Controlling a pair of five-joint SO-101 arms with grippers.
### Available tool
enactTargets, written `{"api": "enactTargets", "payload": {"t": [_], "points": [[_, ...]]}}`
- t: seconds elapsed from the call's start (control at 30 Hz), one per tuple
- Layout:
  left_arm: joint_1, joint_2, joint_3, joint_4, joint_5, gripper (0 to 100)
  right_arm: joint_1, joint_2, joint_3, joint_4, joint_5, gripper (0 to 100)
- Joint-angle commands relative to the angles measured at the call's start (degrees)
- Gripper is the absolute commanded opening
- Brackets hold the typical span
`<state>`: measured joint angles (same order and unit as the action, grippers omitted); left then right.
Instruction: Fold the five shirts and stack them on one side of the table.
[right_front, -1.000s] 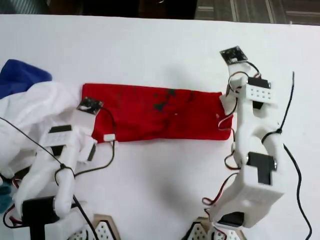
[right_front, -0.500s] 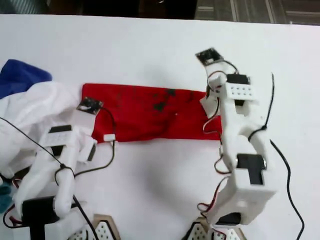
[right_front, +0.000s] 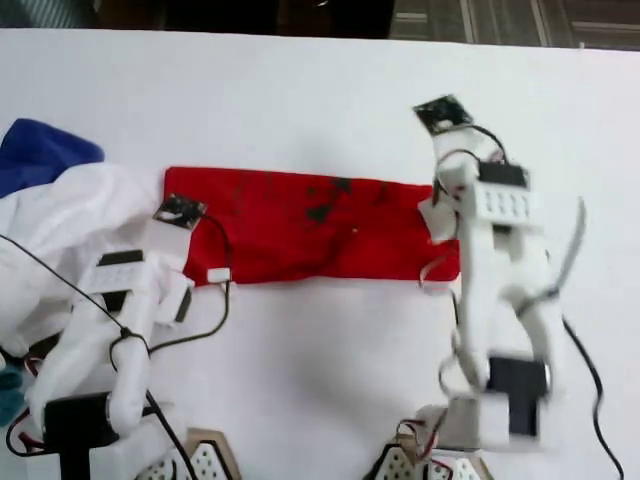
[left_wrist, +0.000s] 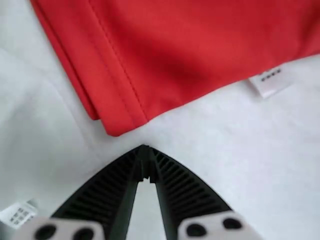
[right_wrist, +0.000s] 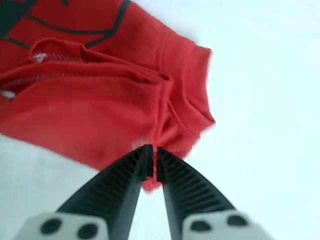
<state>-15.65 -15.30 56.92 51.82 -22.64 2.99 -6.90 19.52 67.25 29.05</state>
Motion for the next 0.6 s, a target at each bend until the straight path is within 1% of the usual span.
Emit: {"api": "enactTargets", "payload": {"t": [0.0, 0.17, 0.23, 0.33, 0.43, 0.5, 0.57], "points": [[-0.53, -1.23, 0.04, -1.23, 0.26, 3, 3.21, -16.66, 13.98, -3.21, -0.26, 2.0], [-0.53, -1.23, -0.13, -1.41, 0.62, 3, 11.3, -28.97, 37.27, -13.93, 0.09, 2.0], [-0.62, -1.23, -0.22, -1.49, 3.25, 3, 13.93, -32.04, 44.92, -19.3, 0.09, 2.0], [-0.62, -1.23, -0.4, -1.49, 5.98, 3, 15.43, -35.47, 53.63, -26.59, 0.09, 2.0], [-0.62, -1.14, -1.27, -0.97, 6.33, 4, 15.43, -37.67, 59.34, -31.78, 0.18, 1.9], [-0.62, -1.49, -3.56, 2.02, 6.33, 8, 15.43, -38.99, 59.87, -31.96, 0.18, 1.9], [-0.62, -1.41, -9.1, 7.65, 6.33, 16, 15.25, -40.04, 60.75, -32.22, 0.18, 1.9]]}}
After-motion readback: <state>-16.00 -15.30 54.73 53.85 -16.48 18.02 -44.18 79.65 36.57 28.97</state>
